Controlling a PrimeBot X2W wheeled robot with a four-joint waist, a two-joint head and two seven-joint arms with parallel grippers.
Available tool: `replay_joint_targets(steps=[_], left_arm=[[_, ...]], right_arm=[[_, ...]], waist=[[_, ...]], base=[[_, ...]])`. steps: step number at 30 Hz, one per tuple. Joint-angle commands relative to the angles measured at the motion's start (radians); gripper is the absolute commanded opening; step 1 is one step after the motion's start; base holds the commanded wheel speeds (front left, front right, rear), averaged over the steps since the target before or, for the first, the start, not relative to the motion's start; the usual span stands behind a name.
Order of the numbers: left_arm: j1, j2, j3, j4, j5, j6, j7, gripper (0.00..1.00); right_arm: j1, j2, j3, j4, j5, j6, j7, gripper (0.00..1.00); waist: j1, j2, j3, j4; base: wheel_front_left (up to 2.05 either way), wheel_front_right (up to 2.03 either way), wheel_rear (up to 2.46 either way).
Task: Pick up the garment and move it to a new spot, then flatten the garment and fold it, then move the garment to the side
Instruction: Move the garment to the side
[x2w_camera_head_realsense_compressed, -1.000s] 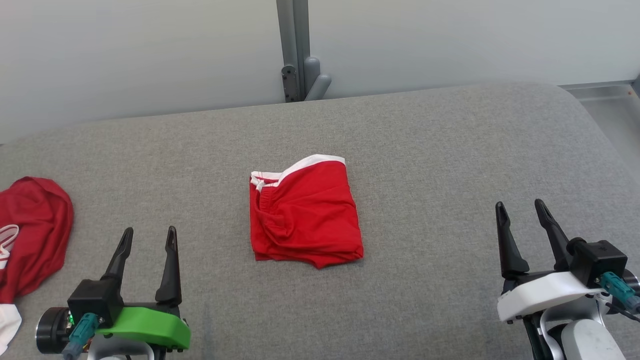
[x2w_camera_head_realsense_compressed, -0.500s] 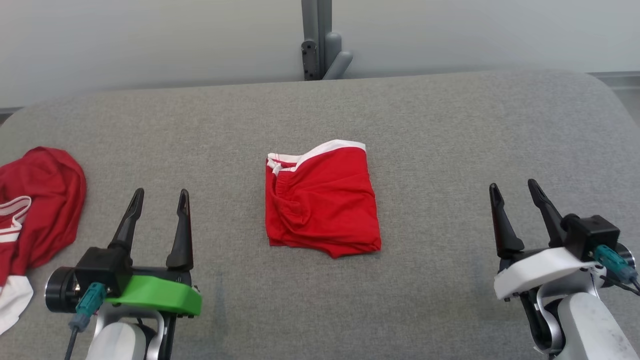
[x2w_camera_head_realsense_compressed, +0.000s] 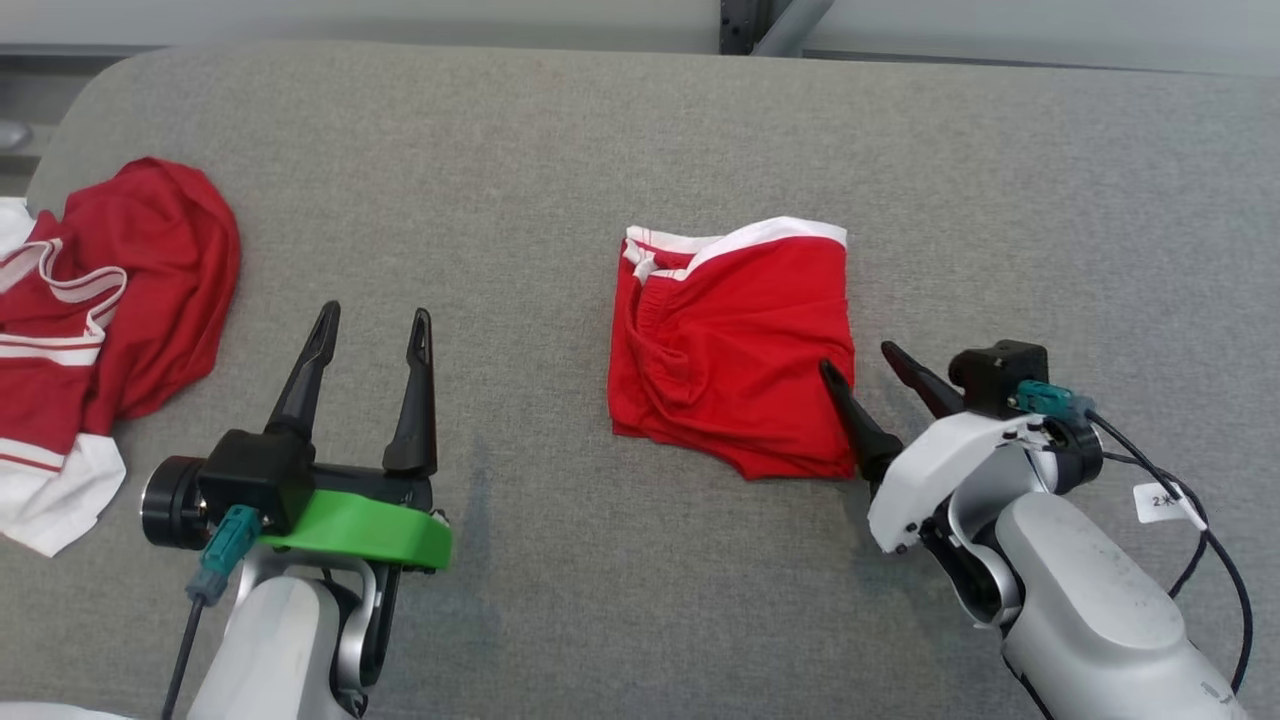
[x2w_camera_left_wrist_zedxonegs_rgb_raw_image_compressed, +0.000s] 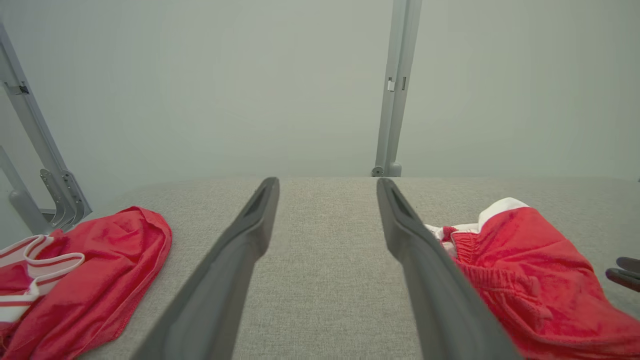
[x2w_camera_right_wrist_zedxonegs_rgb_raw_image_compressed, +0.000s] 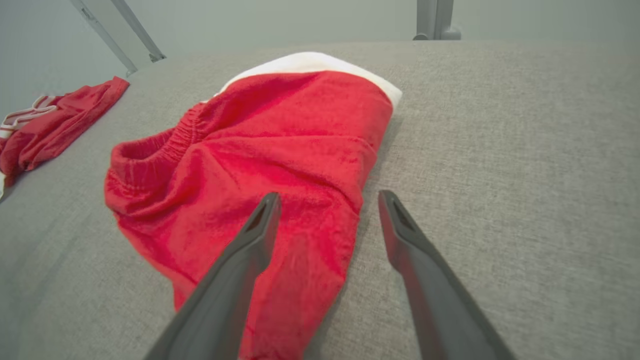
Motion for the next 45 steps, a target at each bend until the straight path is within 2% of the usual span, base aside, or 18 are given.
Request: replay_joint_targets(steps=[1, 6, 12, 13, 14, 15, 16, 24, 30, 36, 45], left_arm=[[-0.022, -0.007, -0.001, 0.006, 0.011, -0.004, -0.007, 1.0], [-0.047, -0.021, -0.009, 0.026, 0.016, -0.013, -0.013, 1.0], [-0.059, -0.031, -0.009, 0.038, 0.022, -0.019, -0.017, 1.0], [-0.06, -0.032, -0.008, 0.039, 0.023, -0.018, -0.017, 1.0], [-0.062, -0.032, -0.006, 0.04, 0.023, -0.018, -0.017, 1.0], [-0.062, -0.032, -0.006, 0.04, 0.023, -0.018, -0.017, 1.0], [-0.064, -0.033, -0.005, 0.041, 0.021, -0.019, -0.017, 1.0], [-0.068, -0.037, 0.006, 0.028, 0.03, -0.025, -0.018, 1.0], [-0.063, -0.027, 0.017, 0.01, 0.041, -0.027, -0.016, 1.0], [-0.054, -0.002, 0.032, -0.023, 0.05, -0.023, -0.016, 1.0], [-0.096, 0.051, 0.038, -0.1, 0.072, -0.023, 0.022, 1.0]], right_arm=[[-0.02, -0.013, 0.024, 0.015, 0.02, -0.001, 0.008, 1.0], [-0.087, -0.03, 0.102, 0.101, 0.125, -0.001, 0.038, 1.0], [-0.108, -0.047, 0.201, 0.12, 0.26, 0.0, 0.112, 1.0], [-0.113, -0.056, 0.212, 0.116, 0.275, 0.0, 0.112, 0.66], [-0.118, -0.063, 0.223, 0.112, 0.291, 0.0, 0.112, 0.28], [-0.118, -0.063, 0.223, 0.112, 0.291, 0.0, 0.112, 0.28], [-0.122, -0.073, 0.235, 0.108, 0.304, 0.0, 0.115, 0.0], [-0.158, -0.144, 0.307, 0.07, 0.375, -0.001, 0.104, 0.0], [-0.169, -0.206, 0.372, 0.004, 0.383, -0.001, 0.075, 0.0], [-0.154, -0.277, 0.425, -0.052, 0.351, -0.001, 0.055, 0.0], [-0.173, -0.343, 0.465, -0.086, 0.302, -0.001, 0.029, 0.0]], waist=[[0.0, 0.0, 0.048, 0.045], [0.0, 0.0, 0.07, 0.06], [0.0, 0.0, 0.077, 0.057], [0.0, 0.0, 0.078, 0.056], [0.0, 0.0, 0.078, 0.054], [0.0, 0.0, 0.078, 0.054], [0.0, 0.0, 0.079, 0.051], [0.0, 0.0, 0.088, 0.023], [0.0, 0.0, 0.096, -0.033], [0.0, 0.0, 0.117, -0.147], [0.0, 0.0, 0.194, -0.34]], base=[[0.0, 0.0, 0.0], [0.0, 0.0, 0.0], [0.0, 0.0, 0.0], [0.0, 0.0, 0.0], [0.0, 0.0, 0.0], [0.0, 0.0, 0.0], [0.0, 0.0, 0.0], [0.0, 0.0, 0.0], [0.0, 0.0, 0.0], [0.0, 0.0, 0.0], [0.0, 0.0, 0.0]])
